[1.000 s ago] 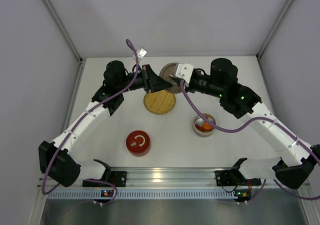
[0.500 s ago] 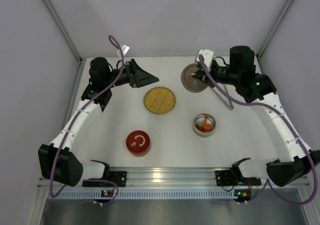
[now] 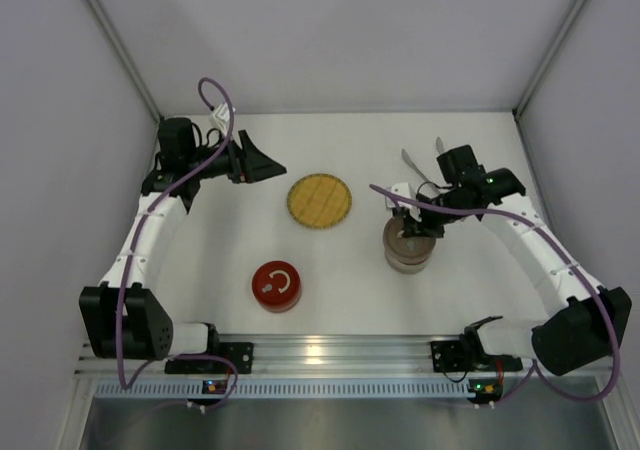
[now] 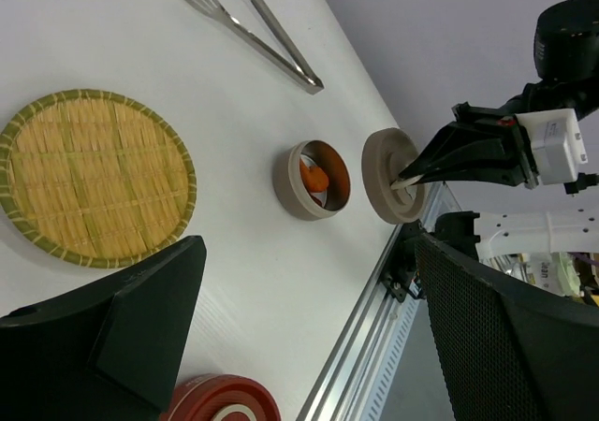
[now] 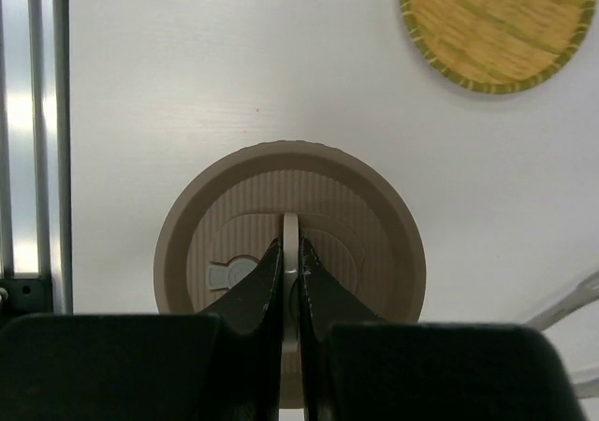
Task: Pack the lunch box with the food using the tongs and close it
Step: Close the box lid on the packing box.
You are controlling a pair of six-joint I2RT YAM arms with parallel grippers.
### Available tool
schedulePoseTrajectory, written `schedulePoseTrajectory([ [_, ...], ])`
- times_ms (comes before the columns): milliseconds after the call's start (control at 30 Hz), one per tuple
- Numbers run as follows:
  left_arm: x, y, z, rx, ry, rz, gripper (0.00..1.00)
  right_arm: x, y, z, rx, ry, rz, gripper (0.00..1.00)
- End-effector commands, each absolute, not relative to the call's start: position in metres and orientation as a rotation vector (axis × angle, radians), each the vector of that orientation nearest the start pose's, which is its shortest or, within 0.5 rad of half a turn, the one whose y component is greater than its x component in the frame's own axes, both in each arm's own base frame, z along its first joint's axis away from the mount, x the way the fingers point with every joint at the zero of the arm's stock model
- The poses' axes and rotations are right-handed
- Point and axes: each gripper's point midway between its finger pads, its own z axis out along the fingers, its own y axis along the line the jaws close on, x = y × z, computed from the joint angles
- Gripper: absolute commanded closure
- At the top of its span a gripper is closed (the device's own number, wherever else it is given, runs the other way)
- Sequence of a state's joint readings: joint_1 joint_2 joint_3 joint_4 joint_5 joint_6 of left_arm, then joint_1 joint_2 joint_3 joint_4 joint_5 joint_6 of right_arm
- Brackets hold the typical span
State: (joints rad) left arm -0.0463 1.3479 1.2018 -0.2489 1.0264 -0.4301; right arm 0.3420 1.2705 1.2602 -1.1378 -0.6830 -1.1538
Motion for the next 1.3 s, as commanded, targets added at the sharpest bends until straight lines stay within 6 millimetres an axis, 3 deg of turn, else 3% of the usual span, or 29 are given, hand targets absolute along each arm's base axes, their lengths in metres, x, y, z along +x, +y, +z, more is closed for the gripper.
schedulePoseTrajectory([
  [0, 0.318, -0.172, 0.305, 0.402, 1.907, -1.266, 0.02, 0.230, 0.167, 0.199, -1.855, 1.454, 0.518, 1.00],
  [167, 0.321, -0.171, 0.295, 0.379, 1.923, -1.267, 0.02, 0.233, 0.163, 0.167, -1.906, 1.379, 0.478, 1.00],
  [300, 0.324, -0.173, 0.291, 0.364, 1.931, -1.291, 0.02, 0.240, 0.165, 0.156, -1.915, 1.350, 0.520, 1.00],
  [600, 0.330, -0.172, 0.280, 0.349, 1.944, -1.285, 0.02, 0.269, 0.160, 0.146, -1.870, 1.339, 0.548, 1.00],
  [1267, 0.339, -0.173, 0.254, 0.302, 1.993, -1.313, 0.02, 0.270, 0.150, 0.121, -1.861, 1.399, 0.616, 1.00],
])
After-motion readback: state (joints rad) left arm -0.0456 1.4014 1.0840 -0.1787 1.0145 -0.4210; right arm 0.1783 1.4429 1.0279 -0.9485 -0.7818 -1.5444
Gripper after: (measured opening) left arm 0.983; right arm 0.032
